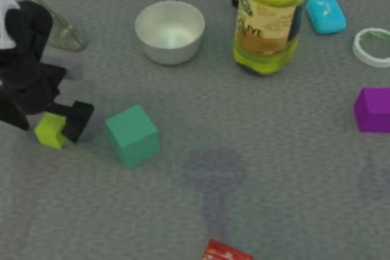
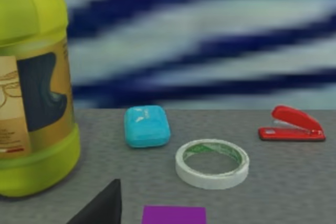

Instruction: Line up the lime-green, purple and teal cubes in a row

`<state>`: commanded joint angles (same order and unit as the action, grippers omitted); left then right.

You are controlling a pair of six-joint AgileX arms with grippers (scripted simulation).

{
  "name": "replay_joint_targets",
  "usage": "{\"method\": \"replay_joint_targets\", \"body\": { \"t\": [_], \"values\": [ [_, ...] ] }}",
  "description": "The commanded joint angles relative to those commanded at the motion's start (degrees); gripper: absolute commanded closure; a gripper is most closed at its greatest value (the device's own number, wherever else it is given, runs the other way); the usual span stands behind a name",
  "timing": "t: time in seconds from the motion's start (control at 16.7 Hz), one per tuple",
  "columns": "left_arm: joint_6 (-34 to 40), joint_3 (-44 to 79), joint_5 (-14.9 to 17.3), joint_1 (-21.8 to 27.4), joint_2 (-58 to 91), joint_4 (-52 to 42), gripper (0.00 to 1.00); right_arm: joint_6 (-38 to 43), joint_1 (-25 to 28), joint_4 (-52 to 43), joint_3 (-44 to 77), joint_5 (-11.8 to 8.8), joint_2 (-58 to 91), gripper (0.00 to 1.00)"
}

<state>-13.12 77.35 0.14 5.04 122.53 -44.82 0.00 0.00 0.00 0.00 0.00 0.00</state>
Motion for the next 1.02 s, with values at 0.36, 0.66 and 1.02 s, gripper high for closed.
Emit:
{"method": "replay_joint_targets", "body": {
  "t": [0.36, 0.66, 1.02],
  "values": [
    [0.0, 0.0, 0.0, 0.0, 0.0, 0.0, 0.38, 0.0, 0.0, 0.0, 0.0, 0.0, 0.0, 0.0],
    [0.0, 0.0, 0.0, 0.0, 0.0, 0.0, 0.75, 0.0, 0.0, 0.0, 0.0, 0.0, 0.0, 0.0],
    [0.0, 0.0, 0.0, 0.0, 0.0, 0.0, 1.0, 0.0, 0.0, 0.0, 0.0, 0.0, 0.0, 0.0]
  ]
}}
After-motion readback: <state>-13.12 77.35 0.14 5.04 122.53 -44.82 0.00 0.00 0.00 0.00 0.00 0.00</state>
